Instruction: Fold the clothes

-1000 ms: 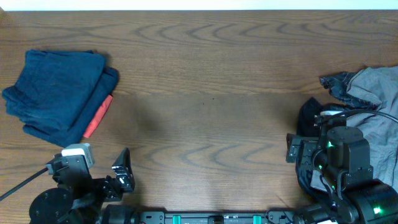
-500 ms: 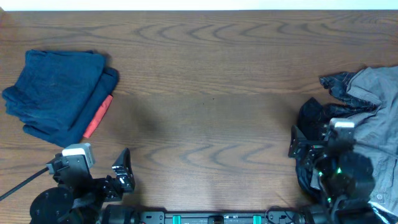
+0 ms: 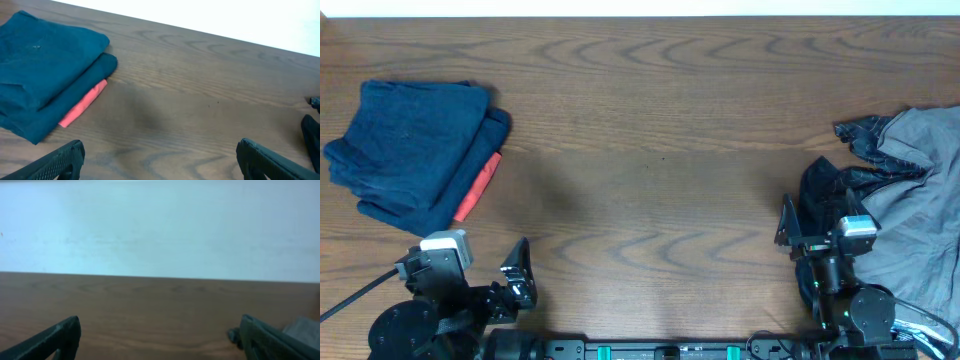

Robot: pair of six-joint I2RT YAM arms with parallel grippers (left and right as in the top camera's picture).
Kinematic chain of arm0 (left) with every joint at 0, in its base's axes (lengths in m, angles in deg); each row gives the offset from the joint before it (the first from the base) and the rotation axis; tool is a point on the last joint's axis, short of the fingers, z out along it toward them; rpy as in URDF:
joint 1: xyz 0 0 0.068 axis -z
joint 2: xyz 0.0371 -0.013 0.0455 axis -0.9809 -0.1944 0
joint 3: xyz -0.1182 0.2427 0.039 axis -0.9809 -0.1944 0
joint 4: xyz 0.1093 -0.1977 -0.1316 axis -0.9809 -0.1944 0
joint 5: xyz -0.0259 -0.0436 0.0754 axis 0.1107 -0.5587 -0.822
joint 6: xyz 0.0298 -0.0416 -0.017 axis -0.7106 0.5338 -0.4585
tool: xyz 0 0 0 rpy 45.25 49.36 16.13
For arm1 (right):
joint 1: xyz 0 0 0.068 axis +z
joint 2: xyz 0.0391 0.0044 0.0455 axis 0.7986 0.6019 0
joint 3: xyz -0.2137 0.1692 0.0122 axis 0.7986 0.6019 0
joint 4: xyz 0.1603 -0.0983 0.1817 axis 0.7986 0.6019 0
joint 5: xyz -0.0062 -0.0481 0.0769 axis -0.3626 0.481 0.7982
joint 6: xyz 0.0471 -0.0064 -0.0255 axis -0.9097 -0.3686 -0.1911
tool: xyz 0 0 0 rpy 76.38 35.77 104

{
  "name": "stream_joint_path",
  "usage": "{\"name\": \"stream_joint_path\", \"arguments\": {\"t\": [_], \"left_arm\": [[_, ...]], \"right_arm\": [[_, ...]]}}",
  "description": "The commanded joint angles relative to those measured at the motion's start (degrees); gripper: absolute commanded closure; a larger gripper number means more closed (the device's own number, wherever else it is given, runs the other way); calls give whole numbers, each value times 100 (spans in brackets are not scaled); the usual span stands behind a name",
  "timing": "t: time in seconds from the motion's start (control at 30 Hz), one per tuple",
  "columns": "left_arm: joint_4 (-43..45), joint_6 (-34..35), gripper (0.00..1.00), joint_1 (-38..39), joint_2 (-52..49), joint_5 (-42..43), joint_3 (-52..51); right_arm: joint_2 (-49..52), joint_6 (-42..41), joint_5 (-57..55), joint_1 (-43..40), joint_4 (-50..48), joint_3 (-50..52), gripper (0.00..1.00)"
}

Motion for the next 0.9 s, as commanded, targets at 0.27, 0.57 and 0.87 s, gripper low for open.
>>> {"name": "stream_joint_path", "arguments": {"t": [0.27, 0.57, 0.87], "left_arm": [[22, -37, 2, -7, 28, -48, -15], [22, -37, 2, -7, 28, -48, -15], [22, -37, 2, -7, 28, -48, -15]], "right_arm": [[-48, 610, 125, -68, 557, 334, 1], [-46, 610, 125, -68, 557, 334, 1], [-46, 610, 125, -68, 557, 334, 1]]}}
